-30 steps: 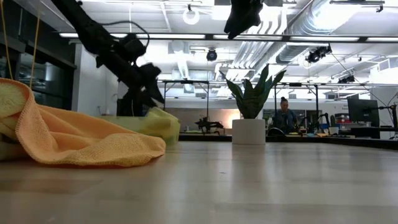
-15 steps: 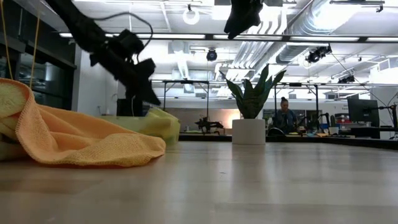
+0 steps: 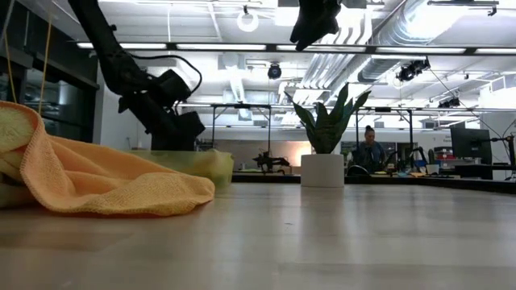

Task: Fold microfiber towels
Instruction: Stack the folded yellow microfiber cloth on top of the folded blue microfiber cloth in the bin, then fold the orange microfiber cloth

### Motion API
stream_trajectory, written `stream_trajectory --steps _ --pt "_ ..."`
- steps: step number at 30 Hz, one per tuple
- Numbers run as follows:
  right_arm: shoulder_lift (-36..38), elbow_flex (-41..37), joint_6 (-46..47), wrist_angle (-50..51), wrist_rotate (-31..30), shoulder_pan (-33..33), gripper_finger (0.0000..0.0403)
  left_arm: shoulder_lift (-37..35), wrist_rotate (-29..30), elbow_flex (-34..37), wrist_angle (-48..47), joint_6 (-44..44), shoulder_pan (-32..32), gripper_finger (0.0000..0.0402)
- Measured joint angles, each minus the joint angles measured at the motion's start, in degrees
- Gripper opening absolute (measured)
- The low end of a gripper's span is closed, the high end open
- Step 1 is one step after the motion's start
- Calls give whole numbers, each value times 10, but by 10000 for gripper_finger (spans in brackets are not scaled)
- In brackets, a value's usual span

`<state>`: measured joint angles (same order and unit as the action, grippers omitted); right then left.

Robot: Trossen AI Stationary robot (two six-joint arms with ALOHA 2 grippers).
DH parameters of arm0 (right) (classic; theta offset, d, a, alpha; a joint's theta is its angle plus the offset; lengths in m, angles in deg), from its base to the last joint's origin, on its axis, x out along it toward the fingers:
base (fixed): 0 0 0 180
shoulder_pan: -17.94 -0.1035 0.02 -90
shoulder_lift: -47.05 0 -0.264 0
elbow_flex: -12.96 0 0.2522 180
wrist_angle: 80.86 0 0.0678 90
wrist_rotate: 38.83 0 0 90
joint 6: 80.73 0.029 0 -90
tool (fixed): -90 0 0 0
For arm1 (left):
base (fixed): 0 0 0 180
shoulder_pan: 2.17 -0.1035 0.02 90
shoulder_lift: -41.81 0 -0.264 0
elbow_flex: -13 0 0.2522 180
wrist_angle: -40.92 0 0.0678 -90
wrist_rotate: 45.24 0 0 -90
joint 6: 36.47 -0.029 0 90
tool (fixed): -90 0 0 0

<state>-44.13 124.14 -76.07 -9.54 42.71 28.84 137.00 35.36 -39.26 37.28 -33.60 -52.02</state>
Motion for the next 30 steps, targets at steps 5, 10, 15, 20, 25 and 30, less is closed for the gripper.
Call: stream_trajectory --steps 5,10,15,20,25,30 --pt "0 0 0 0 0 0 200 0 -2 -1 -1 0 0 0" --pt "0 0 -1 0 0 0 200 -41 -4 -16 -14 -5 0 0" --pt "0 0 -6 0 -5 0 200 -109 -3 -37 -29 -16 -6 0" --pt "0 0 -20 0 -6 0 200 -200 -15 -43 -64 -16 -11 0" --pt "1 0 -28 26 2 0 200 -309 -21 -43 -139 -7 44 0" --pt "2 -1 -42 63 13 0 200 -413 28 9 -126 59 181 0"
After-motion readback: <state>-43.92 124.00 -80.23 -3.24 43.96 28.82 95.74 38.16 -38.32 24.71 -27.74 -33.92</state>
